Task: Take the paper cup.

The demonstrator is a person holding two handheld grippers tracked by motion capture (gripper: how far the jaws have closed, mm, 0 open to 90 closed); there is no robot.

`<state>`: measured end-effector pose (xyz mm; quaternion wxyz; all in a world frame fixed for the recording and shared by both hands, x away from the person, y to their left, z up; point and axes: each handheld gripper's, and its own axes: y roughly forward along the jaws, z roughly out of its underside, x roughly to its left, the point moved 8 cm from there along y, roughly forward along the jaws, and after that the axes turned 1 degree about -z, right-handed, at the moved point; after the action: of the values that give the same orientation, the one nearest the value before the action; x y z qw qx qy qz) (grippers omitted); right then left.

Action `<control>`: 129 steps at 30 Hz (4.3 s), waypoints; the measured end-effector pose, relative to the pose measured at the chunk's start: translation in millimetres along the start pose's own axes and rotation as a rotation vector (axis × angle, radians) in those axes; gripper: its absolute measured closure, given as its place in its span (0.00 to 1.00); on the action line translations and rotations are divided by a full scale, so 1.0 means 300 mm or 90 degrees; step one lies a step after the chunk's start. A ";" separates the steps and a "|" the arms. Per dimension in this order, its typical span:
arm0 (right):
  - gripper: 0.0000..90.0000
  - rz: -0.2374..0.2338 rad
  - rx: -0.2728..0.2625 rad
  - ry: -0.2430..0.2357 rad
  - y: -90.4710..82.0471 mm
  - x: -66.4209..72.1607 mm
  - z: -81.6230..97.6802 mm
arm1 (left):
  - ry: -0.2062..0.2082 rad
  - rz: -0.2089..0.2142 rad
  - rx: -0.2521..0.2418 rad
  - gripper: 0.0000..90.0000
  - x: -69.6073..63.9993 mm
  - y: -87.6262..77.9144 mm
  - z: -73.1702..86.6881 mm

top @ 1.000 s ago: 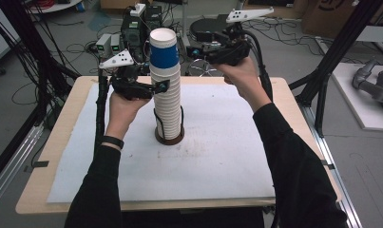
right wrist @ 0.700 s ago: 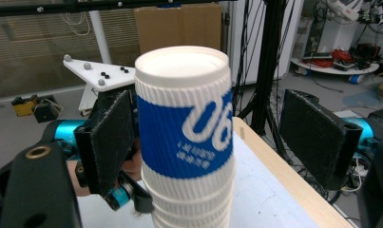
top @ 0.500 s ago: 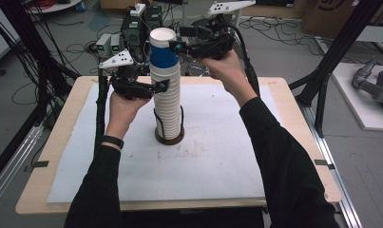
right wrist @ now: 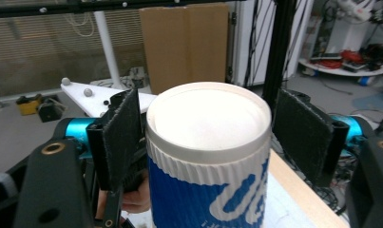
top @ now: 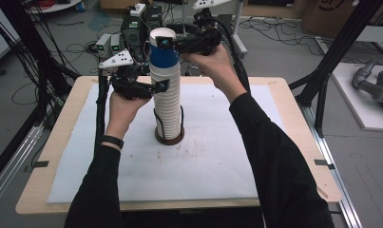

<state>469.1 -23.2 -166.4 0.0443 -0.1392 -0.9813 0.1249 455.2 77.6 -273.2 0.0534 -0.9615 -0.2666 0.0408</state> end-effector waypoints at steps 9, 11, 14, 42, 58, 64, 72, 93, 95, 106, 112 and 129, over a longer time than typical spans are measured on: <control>0.35 -0.007 -0.002 0.018 0.007 -0.007 0.002 | -0.001 0.001 0.000 0.15 0.003 -0.001 0.000; 0.35 -0.008 0.000 0.015 0.006 -0.006 0.002 | 0.000 0.001 0.000 0.15 0.002 -0.001 0.000; 0.35 -0.009 0.002 0.011 0.006 -0.006 0.000 | 0.000 0.001 0.000 0.15 0.003 -0.001 0.000; 0.35 0.003 -0.124 -0.037 -0.145 0.053 -0.217 | -0.001 0.001 0.002 0.14 0.000 -0.001 0.001; 0.35 0.029 -0.134 -0.053 -0.304 0.048 -0.183 | -0.005 -0.032 0.009 0.07 0.003 -0.016 0.000; 0.35 0.044 -0.125 -0.048 -0.353 0.032 -0.123 | 0.005 -0.054 0.005 0.07 0.001 -0.059 0.000; 0.35 0.048 -0.111 -0.043 -0.401 0.038 -0.004 | 0.026 -0.073 0.005 0.07 -0.032 -0.132 0.045; 0.35 0.062 -0.054 0.001 -0.447 0.052 0.375 | 0.040 -0.060 0.027 0.07 -0.144 -0.191 0.201; 0.35 0.061 -0.058 0.009 -0.456 0.054 0.402 | 0.039 -0.059 0.024 0.07 -0.151 -0.191 0.216; 0.35 0.082 -0.053 0.048 -0.471 0.044 0.569 | 0.045 -0.047 0.031 0.07 -0.187 -0.172 0.274; 0.35 0.093 -0.054 0.060 -0.490 0.047 0.632 | 0.052 -0.036 0.030 0.07 -0.205 -0.157 0.296; 0.35 0.106 -0.045 0.094 -0.518 0.050 0.725 | 0.056 -0.021 0.026 0.07 -0.223 -0.127 0.305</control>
<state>387.5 -214.0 -335.5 0.1012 -0.2305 -0.9642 0.0828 368.8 83.0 -355.7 0.0855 -0.9564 -0.2792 0.0033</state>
